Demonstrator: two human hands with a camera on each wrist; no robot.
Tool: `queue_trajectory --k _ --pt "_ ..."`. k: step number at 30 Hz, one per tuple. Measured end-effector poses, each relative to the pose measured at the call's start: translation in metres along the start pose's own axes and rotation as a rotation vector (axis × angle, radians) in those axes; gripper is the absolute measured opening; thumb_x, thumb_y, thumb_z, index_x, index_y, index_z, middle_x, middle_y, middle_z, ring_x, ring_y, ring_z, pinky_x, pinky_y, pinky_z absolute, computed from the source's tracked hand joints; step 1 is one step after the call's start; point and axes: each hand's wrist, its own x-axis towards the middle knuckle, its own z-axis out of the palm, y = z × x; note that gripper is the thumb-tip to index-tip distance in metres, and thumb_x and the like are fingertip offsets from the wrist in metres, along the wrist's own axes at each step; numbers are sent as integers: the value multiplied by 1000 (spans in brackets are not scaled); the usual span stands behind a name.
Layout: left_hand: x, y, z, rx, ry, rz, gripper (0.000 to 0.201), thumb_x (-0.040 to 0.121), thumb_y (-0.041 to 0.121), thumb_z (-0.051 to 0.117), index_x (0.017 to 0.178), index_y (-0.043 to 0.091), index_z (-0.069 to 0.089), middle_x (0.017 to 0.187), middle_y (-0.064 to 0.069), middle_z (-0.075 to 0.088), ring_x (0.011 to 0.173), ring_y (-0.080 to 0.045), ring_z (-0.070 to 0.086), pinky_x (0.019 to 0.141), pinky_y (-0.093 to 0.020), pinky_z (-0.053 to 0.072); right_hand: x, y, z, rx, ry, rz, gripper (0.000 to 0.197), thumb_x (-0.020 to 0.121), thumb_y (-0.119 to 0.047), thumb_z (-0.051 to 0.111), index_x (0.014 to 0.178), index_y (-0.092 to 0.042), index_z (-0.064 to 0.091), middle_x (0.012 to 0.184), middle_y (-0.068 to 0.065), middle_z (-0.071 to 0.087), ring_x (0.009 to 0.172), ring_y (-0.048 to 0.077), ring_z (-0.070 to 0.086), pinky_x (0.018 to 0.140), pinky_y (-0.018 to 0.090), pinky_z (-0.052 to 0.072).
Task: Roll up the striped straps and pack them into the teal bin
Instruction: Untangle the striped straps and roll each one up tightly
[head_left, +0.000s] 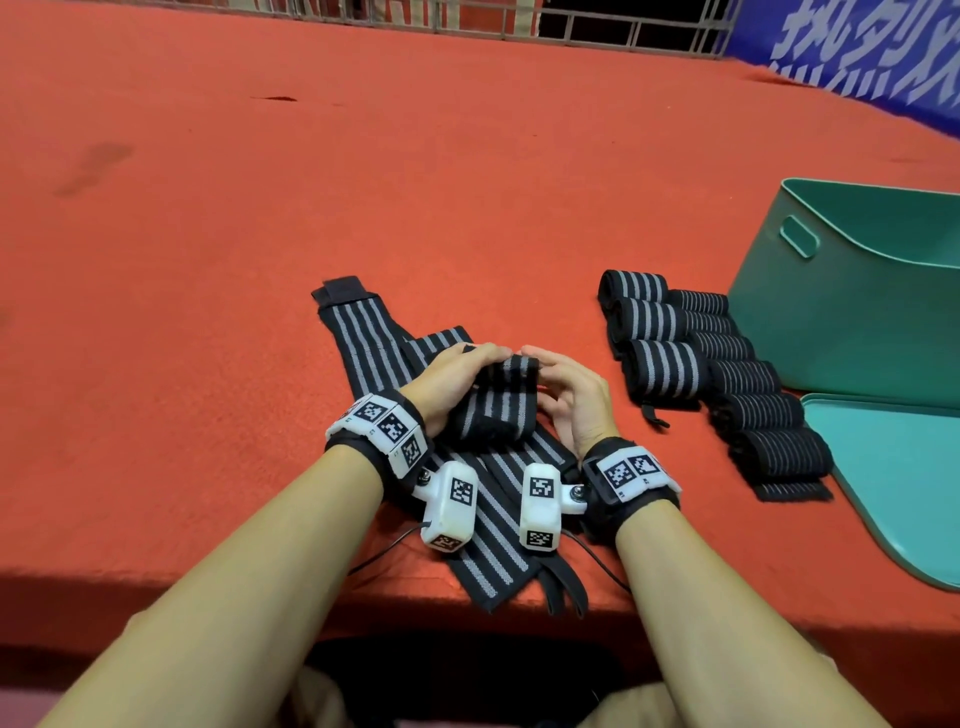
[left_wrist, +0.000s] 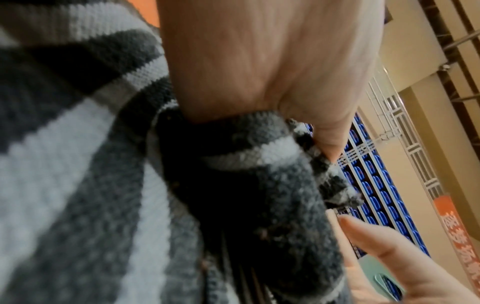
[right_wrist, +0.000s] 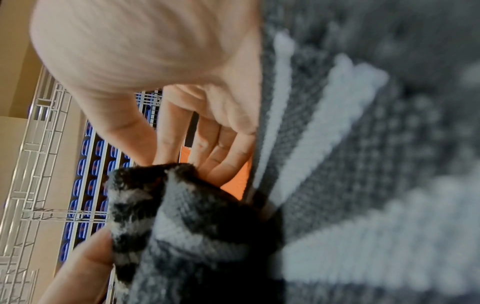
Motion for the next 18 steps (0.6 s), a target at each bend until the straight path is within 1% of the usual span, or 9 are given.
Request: queue_trajectory --k 3,5,7,10,12,14,16,17,18 --pt "1 -1 -5 -8 -30 37 21 95 33 67 96 12 65 87 -3 71 81 -17 69 72 -27 54 1 -1 -1 -55 -35 20 23 99 -26 63 110 -8 73 100 7 78 93 19 73 81 31 58" --pt "4 1 -8 -6 -3 24 38 90 35 75 114 9 60 102 -8 70 91 -20 69 75 -29 53 1 1 1 -152 -84 38 31 93 -32 72 116 -10 72 110 10 77 103 25 74 86 35 58" --pt "2 8 -8 -2 52 15 45 92 22 75 130 14 54 115 -13 69 100 -22 71 79 -31 57 1 0 1 -166 -115 47 36 90 -25 78 122 -11 72 116 13 76 110 30 73 92 38 57" --pt "4 14 -10 -13 58 50 58 87 3 77 137 17 50 114 -15 70 96 -25 74 82 -35 61 0 -1 -3 -44 -102 64 48 86 -5 78 133 -6 64 121 16 73 113 31 71 98 39 57" --pt "7 15 -10 50 84 97 58 85 0 78 135 13 52 113 -14 71 95 -22 74 84 -35 61 -1 -2 -5 10 -88 51 51 86 7 73 134 -5 62 122 17 73 115 30 70 97 38 58" --pt "7 19 -3 164 84 126 44 87 5 78 126 7 56 111 -14 71 98 -24 72 89 -37 60 -1 -2 -7 66 -77 42 51 87 13 68 134 -4 62 124 19 71 115 30 70 94 37 59" --pt "7 24 10 284 58 143 23 93 16 74 106 4 59 95 -12 68 87 -24 69 81 -38 57 -1 -3 -9 96 -59 30 52 89 16 64 137 -3 59 126 20 70 103 23 75 81 27 61" --pt "9 22 14 305 58 149 26 94 24 72 99 4 56 87 -9 63 80 -20 64 76 -38 53 -1 -4 -10 95 -54 23 51 90 16 62 138 -2 58 126 19 70 94 17 76 75 22 60" --pt "10 21 18 307 66 150 35 92 33 72 96 4 53 84 -6 59 76 -18 61 73 -39 50 -1 -4 -10 94 -63 18 51 92 15 60 140 -2 57 126 17 70 94 15 75 76 22 61"
